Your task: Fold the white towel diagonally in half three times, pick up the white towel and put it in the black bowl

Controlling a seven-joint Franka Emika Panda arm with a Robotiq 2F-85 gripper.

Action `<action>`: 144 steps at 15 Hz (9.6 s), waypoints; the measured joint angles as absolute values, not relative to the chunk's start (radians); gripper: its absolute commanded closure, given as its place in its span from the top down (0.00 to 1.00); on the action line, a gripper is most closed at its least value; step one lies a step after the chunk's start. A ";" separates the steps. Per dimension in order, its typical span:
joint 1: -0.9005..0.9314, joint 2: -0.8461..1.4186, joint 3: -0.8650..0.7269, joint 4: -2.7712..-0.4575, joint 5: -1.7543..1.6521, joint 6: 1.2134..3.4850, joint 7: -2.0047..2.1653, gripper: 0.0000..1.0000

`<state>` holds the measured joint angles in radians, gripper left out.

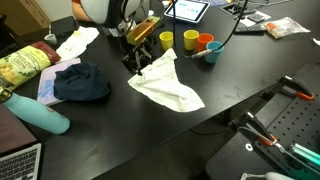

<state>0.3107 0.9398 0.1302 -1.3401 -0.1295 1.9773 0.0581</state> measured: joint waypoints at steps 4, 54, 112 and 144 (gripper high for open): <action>0.237 0.900 0.159 -1.439 -0.065 1.876 -0.067 1.00; 0.297 0.498 0.030 -1.958 -0.366 2.406 0.203 0.03; 0.320 1.075 0.188 -1.397 -0.458 2.327 -0.558 0.20; 0.245 0.709 -0.035 -1.924 -0.390 2.602 0.076 0.62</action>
